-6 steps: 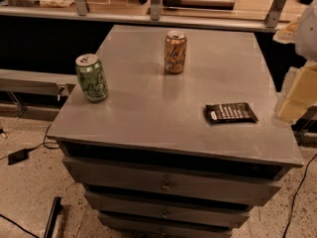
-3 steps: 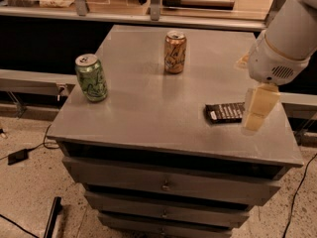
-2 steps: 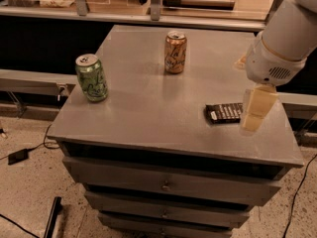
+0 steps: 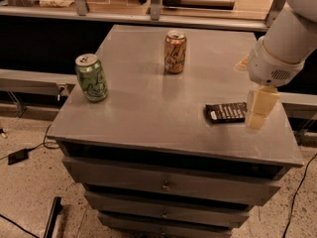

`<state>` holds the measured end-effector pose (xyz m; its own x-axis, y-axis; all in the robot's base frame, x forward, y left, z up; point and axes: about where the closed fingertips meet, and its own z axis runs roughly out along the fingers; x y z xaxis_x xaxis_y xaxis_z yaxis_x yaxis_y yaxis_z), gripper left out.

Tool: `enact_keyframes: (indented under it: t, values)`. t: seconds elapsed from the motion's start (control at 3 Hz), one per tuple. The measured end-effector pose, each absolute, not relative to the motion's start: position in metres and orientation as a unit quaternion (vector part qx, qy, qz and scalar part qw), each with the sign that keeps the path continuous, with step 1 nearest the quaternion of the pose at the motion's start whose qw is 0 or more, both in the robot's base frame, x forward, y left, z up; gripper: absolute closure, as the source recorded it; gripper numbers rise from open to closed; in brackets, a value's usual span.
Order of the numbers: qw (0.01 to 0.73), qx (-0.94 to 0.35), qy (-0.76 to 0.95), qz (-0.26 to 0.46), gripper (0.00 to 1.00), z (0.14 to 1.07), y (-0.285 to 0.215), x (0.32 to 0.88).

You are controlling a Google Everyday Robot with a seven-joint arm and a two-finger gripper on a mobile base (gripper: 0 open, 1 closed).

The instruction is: Move rxbar chocolate near green can

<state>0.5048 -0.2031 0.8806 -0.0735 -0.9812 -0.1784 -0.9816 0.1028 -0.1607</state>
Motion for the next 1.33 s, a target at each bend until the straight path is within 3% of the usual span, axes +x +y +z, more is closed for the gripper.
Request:
enact_keyframes:
  t: [0.67,1.33]
  values:
    - [0.091,-0.701,0.707,0.015,0.0,0.847,-0.197,0.52]
    - [0.076,-0.702,0.708,0.03,0.4,0.817,-0.204,0.526]
